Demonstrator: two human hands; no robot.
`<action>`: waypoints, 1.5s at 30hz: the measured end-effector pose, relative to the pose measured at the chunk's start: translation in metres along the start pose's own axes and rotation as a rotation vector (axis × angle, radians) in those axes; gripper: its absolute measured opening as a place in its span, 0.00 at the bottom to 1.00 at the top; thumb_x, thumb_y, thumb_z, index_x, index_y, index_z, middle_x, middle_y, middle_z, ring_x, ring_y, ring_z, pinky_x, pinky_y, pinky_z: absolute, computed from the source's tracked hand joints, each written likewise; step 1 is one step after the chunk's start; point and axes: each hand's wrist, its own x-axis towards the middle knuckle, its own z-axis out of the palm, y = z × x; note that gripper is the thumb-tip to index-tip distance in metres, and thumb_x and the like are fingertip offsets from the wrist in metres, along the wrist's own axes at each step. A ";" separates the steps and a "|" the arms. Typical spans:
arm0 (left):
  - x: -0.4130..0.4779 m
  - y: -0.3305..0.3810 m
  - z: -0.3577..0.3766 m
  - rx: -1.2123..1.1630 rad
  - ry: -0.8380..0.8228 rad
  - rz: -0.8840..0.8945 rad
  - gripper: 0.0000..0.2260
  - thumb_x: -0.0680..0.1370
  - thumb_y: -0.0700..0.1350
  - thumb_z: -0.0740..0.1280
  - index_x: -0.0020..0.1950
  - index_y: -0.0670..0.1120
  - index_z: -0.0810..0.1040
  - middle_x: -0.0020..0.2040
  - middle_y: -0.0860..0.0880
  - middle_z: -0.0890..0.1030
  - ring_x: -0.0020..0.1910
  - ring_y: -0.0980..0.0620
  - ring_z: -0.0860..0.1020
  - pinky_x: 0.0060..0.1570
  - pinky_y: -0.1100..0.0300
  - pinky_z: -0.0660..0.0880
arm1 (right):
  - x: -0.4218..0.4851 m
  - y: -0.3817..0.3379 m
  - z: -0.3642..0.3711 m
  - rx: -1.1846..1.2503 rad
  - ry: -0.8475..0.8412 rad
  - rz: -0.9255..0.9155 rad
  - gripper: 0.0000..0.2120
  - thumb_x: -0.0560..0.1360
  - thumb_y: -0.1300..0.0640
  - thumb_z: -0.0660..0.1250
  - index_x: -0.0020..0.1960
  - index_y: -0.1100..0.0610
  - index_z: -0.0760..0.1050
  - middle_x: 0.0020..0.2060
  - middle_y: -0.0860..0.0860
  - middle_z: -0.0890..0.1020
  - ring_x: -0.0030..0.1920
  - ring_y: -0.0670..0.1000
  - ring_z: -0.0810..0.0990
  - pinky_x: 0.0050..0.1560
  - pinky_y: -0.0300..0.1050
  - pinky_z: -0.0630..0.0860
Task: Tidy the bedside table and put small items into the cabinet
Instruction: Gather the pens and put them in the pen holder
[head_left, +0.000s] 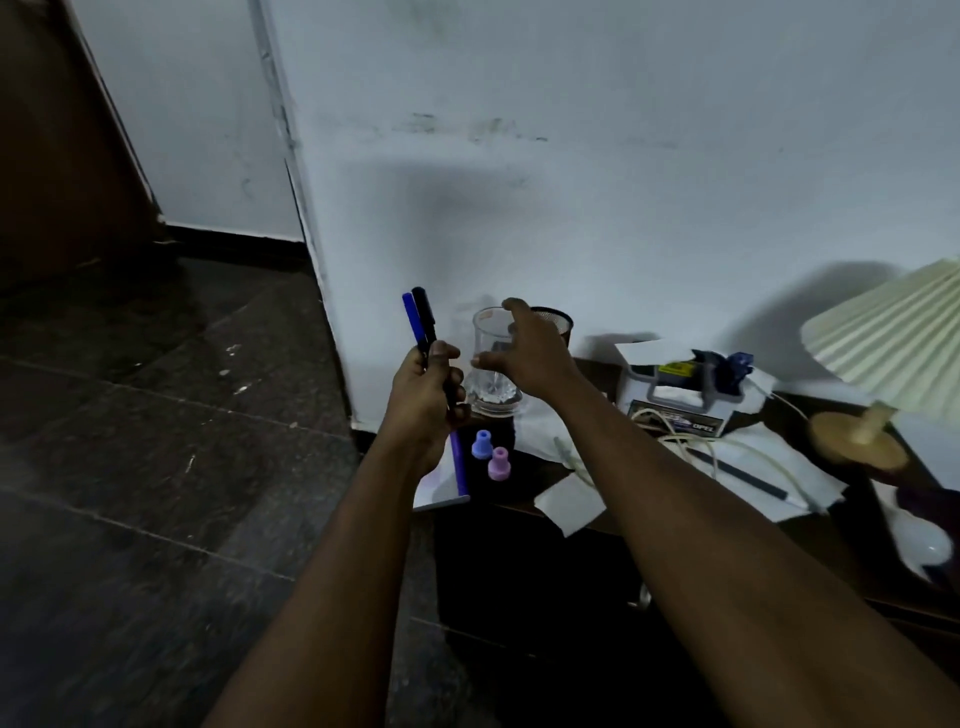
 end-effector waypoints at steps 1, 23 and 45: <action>0.003 0.000 -0.004 -0.001 0.005 -0.006 0.12 0.87 0.51 0.58 0.54 0.46 0.76 0.33 0.50 0.69 0.30 0.53 0.66 0.27 0.60 0.66 | 0.002 0.003 0.002 -0.018 -0.015 0.008 0.47 0.67 0.47 0.83 0.78 0.57 0.64 0.66 0.60 0.79 0.59 0.56 0.80 0.54 0.43 0.70; 0.000 -0.001 -0.003 -0.040 -0.002 -0.085 0.12 0.87 0.51 0.57 0.59 0.45 0.76 0.34 0.50 0.71 0.30 0.55 0.67 0.29 0.60 0.65 | -0.023 -0.002 -0.010 -0.100 -0.049 0.087 0.38 0.66 0.50 0.83 0.68 0.57 0.65 0.56 0.53 0.82 0.53 0.53 0.82 0.46 0.46 0.77; -0.047 -0.045 0.086 0.126 -0.471 -0.278 0.06 0.82 0.46 0.69 0.49 0.46 0.74 0.30 0.50 0.71 0.26 0.55 0.66 0.23 0.65 0.59 | -0.211 0.142 -0.168 -1.034 -0.060 0.436 0.08 0.78 0.57 0.62 0.54 0.59 0.75 0.54 0.58 0.81 0.56 0.61 0.80 0.60 0.51 0.72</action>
